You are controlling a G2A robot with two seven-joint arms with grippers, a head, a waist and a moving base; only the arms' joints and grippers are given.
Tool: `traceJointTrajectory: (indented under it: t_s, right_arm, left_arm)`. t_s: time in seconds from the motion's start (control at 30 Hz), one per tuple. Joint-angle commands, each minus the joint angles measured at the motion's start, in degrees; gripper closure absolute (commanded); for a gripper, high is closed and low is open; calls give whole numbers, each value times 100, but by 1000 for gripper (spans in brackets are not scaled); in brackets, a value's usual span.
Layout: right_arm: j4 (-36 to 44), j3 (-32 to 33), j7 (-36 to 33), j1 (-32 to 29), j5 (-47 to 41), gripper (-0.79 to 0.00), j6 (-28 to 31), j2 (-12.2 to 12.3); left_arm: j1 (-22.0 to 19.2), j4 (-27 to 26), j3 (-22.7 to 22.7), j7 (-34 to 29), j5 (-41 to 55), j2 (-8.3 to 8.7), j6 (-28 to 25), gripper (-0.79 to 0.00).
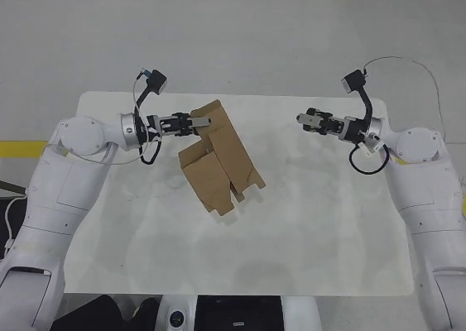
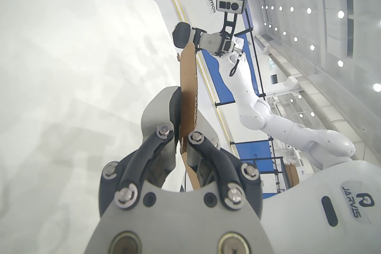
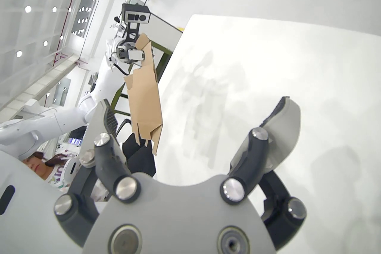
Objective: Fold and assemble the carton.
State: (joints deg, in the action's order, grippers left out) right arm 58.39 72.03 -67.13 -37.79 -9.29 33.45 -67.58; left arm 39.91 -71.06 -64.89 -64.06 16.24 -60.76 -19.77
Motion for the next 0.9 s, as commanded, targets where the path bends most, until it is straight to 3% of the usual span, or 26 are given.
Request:
traceJointTrajectory:
  t_s: [0.0,0.4,0.73,0.87]
  right_arm:
    - [-177,-188,-244,123,-260,-785,67,-45]
    - [-118,-1561,-761,471,-1527,-785,-389,-162]
    - [-29,-2487,-682,708,-2099,-785,-309,-213]
    - [-47,-2802,-605,807,-2245,-699,-232,-233]
  left_arm:
    - [-19,5,51,-55,-21,-7,6,0]
    - [-151,151,331,-478,320,-83,-181,0]
    - [-209,230,408,-468,443,-120,-342,0]
    - [-216,232,441,-499,495,-131,-331,0]
